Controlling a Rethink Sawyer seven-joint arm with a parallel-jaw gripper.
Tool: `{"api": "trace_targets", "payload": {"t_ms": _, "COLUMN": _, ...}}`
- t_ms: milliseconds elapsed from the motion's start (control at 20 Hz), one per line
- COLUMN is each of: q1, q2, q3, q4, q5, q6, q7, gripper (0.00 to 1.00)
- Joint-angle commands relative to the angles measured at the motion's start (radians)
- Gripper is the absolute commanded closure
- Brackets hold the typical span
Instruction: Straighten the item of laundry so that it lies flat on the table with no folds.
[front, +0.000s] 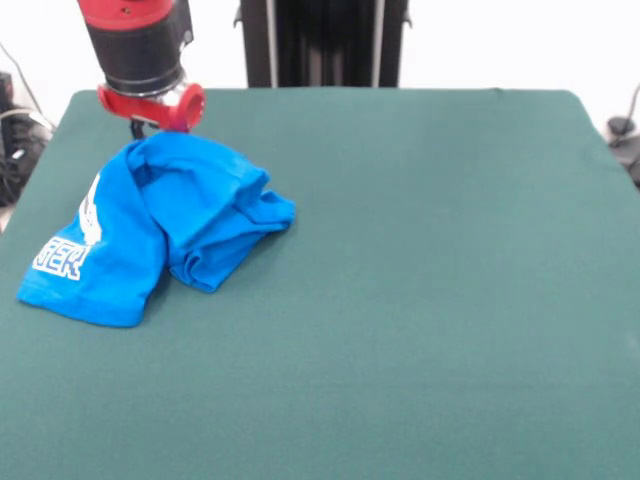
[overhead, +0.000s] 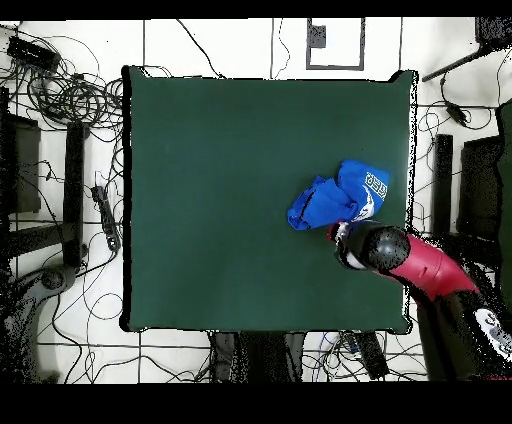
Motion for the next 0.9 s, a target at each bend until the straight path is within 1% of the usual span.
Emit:
{"api": "trace_targets", "payload": {"t_ms": 50, "q1": 0.065, "q2": 0.046, "q3": 0.156, "q4": -0.027, "q5": 0.073, "q6": -0.023, "q7": 0.107, "gripper": 0.0}}
{"api": "trace_targets", "payload": {"t_ms": 250, "q1": 0.08, "q2": 0.052, "q3": 0.173, "q4": -0.027, "q5": 0.098, "q6": -0.03, "q7": 0.124, "gripper": 0.0}}
{"api": "trace_targets", "payload": {"t_ms": 400, "q1": 0.099, "q2": 0.04, "q3": 0.176, "q4": -0.02, "q5": 0.112, "q6": -0.053, "q7": 0.142, "gripper": 0.0}}
{"api": "trace_targets", "payload": {"t_ms": 550, "q1": 0.118, "q2": 0.037, "q3": 0.173, "q4": -0.034, "q5": 0.133, "q6": -0.037, "q7": 0.149, "gripper": 0.0}}
{"api": "trace_targets", "payload": {"t_ms": 700, "q1": 0.123, "q2": 0.046, "q3": 0.167, "q4": -0.055, "q5": 0.139, "q6": -0.029, "q7": 0.139, "gripper": 0.0}}
{"api": "trace_targets", "payload": {"t_ms": 900, "q1": 0.113, "q2": 0.075, "q3": 0.168, "q4": -0.107, "q5": 0.135, "q6": -0.013, "q7": 0.096, "gripper": 0.0}}
